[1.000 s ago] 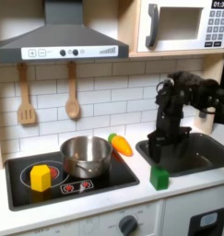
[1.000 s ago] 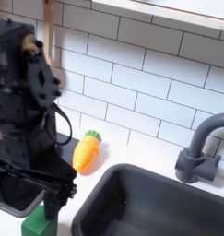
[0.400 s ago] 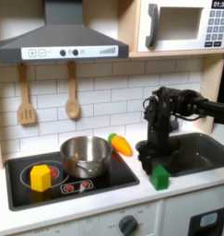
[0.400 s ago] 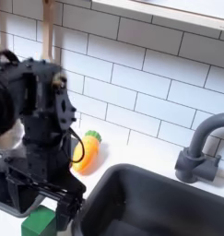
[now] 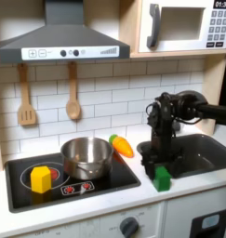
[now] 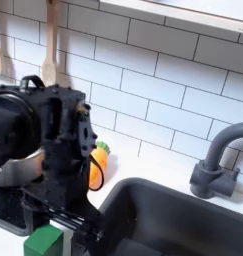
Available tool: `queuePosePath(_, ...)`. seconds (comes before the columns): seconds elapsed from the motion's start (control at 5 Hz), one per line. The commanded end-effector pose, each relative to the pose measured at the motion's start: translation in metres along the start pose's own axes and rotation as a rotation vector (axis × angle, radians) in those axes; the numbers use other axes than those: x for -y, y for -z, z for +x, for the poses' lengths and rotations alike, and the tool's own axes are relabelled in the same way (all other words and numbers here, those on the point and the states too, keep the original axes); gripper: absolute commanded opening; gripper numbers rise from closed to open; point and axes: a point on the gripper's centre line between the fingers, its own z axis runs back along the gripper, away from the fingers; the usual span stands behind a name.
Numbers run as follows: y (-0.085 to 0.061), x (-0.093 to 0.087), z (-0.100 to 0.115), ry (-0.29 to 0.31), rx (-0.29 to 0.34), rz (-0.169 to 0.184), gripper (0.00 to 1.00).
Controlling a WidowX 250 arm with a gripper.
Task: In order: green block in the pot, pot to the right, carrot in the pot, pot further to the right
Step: 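Put the green block in the pot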
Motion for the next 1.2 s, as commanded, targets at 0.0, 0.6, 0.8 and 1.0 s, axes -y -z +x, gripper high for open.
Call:
queuePosePath(0.0, 0.013, -0.008, -0.001, -0.023, -0.042, 0.017, 1.00)
queuePosePath(0.6, 0.003, -0.013, -0.009, -0.035, -0.064, 0.013, 0.00)
queuePosePath(0.8, -0.007, -0.015, -0.008, -0.045, -0.064, 0.003, 0.00)
queuePosePath(1.0, -0.032, -0.014, 0.000, -0.052, -0.012, 0.008, 0.00)
